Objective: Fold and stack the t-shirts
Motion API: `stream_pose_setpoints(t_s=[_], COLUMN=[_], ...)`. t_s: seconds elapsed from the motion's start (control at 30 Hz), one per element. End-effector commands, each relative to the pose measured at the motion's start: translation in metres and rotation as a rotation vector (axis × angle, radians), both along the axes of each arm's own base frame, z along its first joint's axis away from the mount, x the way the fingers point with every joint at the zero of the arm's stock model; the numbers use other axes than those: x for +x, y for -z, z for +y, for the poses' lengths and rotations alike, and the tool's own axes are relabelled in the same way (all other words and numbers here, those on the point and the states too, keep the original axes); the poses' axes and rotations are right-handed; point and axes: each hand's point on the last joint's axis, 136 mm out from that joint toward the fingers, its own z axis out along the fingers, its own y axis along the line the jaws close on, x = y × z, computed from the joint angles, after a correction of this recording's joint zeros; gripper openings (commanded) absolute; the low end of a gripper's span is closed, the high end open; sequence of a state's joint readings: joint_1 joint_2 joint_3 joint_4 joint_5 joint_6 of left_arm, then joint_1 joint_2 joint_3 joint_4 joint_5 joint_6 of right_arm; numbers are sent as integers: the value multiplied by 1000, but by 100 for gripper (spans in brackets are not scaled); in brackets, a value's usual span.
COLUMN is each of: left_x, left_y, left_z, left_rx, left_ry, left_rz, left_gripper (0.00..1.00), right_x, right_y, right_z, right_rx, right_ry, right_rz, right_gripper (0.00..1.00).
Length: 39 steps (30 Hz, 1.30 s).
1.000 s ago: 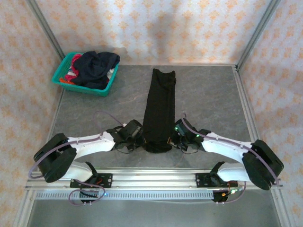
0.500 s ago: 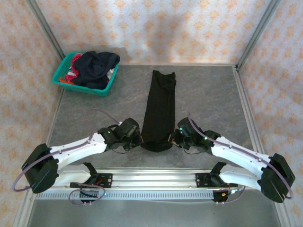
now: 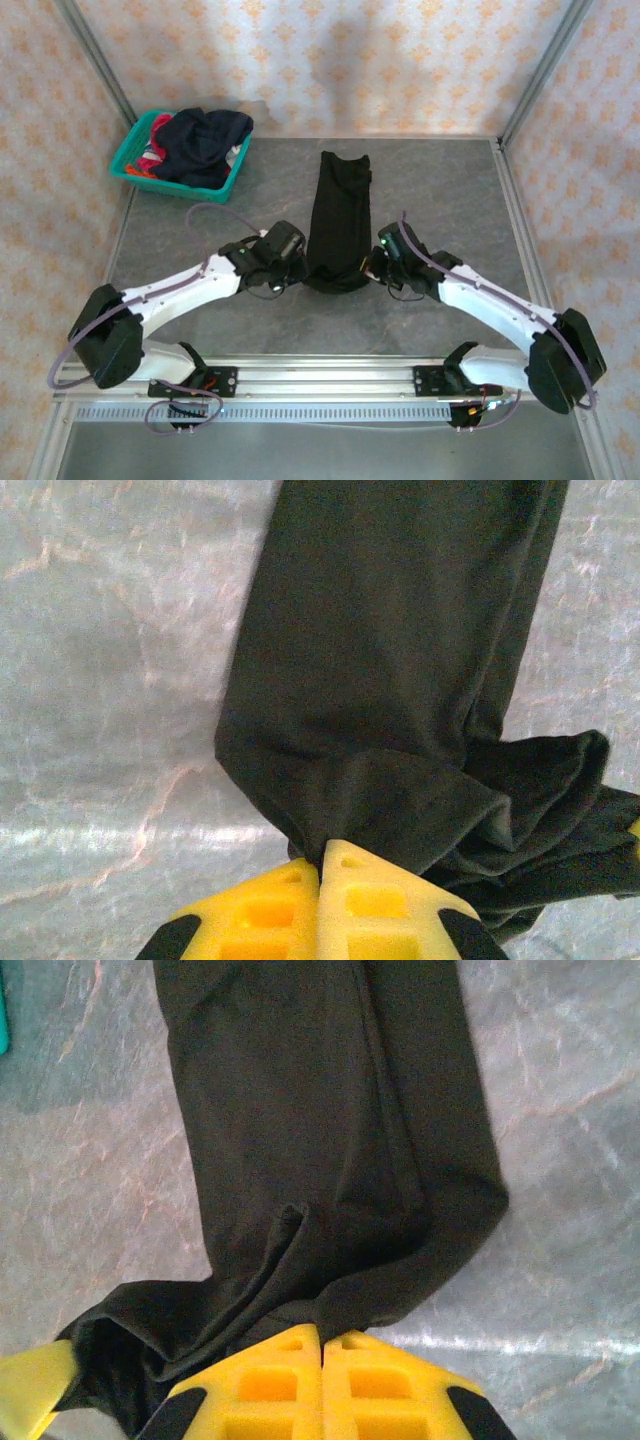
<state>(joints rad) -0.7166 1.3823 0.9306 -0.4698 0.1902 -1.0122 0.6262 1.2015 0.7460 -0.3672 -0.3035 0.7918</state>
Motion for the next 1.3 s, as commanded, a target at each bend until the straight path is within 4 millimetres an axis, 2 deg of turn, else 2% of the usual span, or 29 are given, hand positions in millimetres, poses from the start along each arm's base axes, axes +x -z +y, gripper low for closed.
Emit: stream_pose_setpoints(t_s=[0.0, 0.3, 0.47, 0.7, 0.83, 0.9, 1.03, 1.27], left_x=[28, 82, 104, 140, 155, 161, 172, 184], left_y=[-10, -26, -21, -24, -22, -19, -1, 17], left_z=[7, -8, -10, -10, -13, -13, -13, -12], left_rx=[70, 98, 108, 129, 133, 142, 158, 164], left_ry=[-4, 21, 28, 19, 26, 29, 36, 37], left_rz=[-63, -104, -102, -110, -105, -97, -67, -35], left_gripper=[0, 0, 0, 0, 0, 0, 0, 0], right_x=[27, 80, 108, 141, 161, 170, 184, 200], right_y=[-12, -19, -23, -14, -17, -16, -6, 14], right_z=[4, -8, -11, -12, -14, -14, -13, -15], right_rx=[-2, -39, -28, -25, -23, -29, -34, -36], right_ry=[-26, -25, -23, -20, -8, -5, -2, 28], right_rz=[-65, -105, -111, -100, -123, -124, -110, -96], right_gripper=[0, 0, 0, 0, 0, 0, 0, 0])
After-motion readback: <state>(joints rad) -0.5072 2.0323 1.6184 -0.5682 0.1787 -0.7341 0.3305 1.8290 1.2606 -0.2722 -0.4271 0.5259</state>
